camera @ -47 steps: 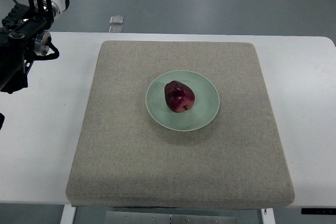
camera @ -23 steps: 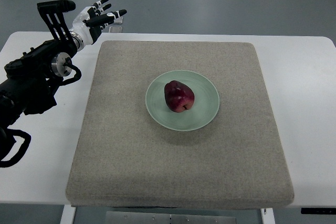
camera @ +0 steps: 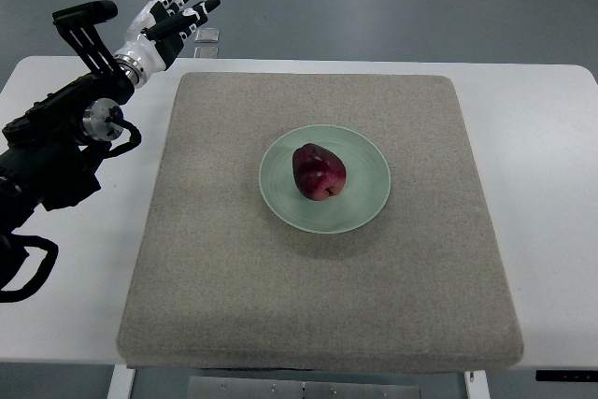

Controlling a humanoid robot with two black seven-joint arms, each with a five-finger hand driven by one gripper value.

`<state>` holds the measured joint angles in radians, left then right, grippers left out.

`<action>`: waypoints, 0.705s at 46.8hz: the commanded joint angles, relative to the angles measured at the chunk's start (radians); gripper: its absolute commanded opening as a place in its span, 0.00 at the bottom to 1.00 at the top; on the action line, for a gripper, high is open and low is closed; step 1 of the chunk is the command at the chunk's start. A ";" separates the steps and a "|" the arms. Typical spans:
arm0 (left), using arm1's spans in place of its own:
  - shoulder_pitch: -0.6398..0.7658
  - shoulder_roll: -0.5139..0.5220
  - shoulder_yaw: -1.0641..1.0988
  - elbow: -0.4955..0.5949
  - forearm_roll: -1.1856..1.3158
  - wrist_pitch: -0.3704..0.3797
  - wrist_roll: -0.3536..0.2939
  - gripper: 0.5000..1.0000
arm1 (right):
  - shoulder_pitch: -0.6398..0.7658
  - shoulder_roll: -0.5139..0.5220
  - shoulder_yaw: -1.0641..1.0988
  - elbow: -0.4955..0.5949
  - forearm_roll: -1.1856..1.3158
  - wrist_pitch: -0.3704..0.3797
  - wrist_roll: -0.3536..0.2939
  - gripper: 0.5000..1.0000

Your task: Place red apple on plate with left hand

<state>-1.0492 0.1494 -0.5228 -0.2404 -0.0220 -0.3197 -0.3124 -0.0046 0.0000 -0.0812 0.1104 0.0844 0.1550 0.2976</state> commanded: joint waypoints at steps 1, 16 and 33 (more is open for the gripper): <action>0.003 0.003 -0.112 0.001 -0.012 -0.001 -0.005 0.99 | 0.000 0.000 0.000 0.000 0.000 0.000 0.000 0.93; 0.052 -0.016 -0.243 -0.002 -0.036 0.007 -0.005 0.99 | 0.000 0.000 0.000 0.000 0.000 0.000 0.000 0.93; 0.055 -0.016 -0.237 0.000 -0.035 0.007 -0.005 0.99 | -0.011 0.000 -0.002 0.144 0.002 -0.008 0.002 0.93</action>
<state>-0.9957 0.1340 -0.7578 -0.2417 -0.0568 -0.3130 -0.3178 -0.0065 0.0006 -0.0805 0.2359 0.0864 0.1612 0.2975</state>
